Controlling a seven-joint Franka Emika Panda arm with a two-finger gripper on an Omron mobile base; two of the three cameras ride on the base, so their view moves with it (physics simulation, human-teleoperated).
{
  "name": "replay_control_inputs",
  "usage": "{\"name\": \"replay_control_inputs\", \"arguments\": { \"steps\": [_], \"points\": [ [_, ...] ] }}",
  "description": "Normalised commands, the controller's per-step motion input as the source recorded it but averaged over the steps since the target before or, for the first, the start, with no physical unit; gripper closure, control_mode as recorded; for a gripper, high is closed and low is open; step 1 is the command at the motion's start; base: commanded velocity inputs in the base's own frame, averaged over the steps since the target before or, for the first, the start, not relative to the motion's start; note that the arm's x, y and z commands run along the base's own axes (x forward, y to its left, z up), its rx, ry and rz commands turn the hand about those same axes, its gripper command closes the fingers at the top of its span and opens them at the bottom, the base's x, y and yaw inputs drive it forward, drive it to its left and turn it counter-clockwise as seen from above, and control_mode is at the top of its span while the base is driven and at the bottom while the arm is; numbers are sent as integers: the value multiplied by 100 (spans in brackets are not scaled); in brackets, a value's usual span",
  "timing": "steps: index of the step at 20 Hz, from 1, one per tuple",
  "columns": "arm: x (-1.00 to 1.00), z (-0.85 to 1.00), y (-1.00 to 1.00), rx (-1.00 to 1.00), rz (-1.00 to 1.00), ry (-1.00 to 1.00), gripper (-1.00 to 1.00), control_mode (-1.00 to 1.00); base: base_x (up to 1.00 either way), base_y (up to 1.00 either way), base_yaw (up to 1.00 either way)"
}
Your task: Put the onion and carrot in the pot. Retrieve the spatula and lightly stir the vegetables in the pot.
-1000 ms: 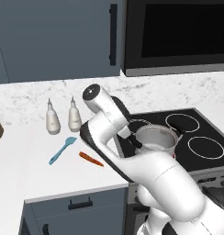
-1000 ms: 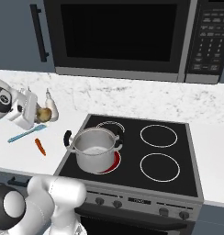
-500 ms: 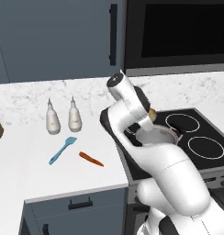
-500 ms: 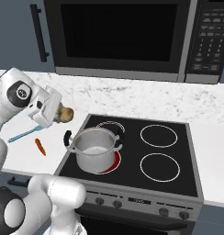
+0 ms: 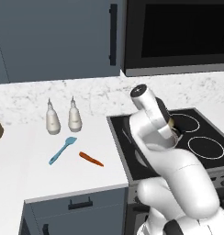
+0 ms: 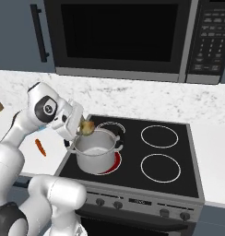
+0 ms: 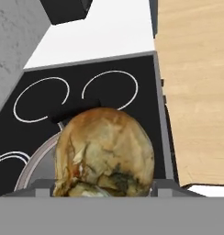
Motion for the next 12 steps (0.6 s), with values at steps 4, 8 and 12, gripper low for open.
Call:
{"name": "replay_control_inputs", "arguments": {
  "steps": [4, 8, 12],
  "points": [
    [20, -49, -30, 5, 0, 0, 100, -100, 0, 0, 0],
    [21, -48, -14, 10, 0, 3, 100, -100, 0, 0, 0],
    [18, -39, -3, 16, 0, 7, 100, -100, 0, 0, 0]
  ]
}}
